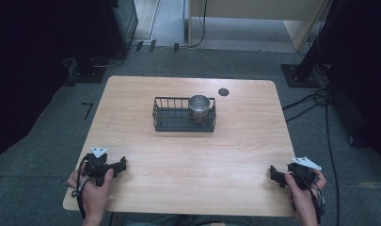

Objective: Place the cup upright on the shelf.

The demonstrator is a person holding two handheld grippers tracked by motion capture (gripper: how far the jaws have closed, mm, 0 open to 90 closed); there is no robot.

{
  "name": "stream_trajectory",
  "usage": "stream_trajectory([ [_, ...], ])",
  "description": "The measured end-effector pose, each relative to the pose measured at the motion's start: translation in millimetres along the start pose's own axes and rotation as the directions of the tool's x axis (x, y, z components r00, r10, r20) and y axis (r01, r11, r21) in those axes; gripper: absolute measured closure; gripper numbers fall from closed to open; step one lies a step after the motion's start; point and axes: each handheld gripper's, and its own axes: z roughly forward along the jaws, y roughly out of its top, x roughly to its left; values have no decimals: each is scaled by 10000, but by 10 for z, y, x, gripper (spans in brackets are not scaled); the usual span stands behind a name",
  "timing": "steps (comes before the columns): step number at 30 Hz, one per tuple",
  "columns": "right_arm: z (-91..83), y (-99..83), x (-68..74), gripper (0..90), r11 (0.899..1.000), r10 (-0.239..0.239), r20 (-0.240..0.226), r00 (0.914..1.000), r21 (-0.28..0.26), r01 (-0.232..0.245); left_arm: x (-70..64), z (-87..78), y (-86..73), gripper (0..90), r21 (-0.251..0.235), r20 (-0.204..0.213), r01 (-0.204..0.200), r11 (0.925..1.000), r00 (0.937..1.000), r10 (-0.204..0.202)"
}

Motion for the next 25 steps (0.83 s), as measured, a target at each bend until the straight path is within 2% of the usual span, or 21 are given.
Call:
stream_trajectory([
  [4,-47,-78,-41,0,9998,-21,-17,10000,-183,21,1,-1,0,0,7,1,-9,10000,10000,9],
  [16,-56,-88,-48,0,9998,-47,-39,10000,-187,47,-4,11,11,0,-2,10,10,10000,10000,-10],
  [21,-61,-92,-31,0,9996,231,239,9994,-193,-227,-5,13,12,0,-16,3,32,10000,10000,-32],
  [25,-62,-94,-32,0,9995,244,232,9994,-197,-239,-9,18,19,0,-5,-35,65,10000,10000,-65],
])
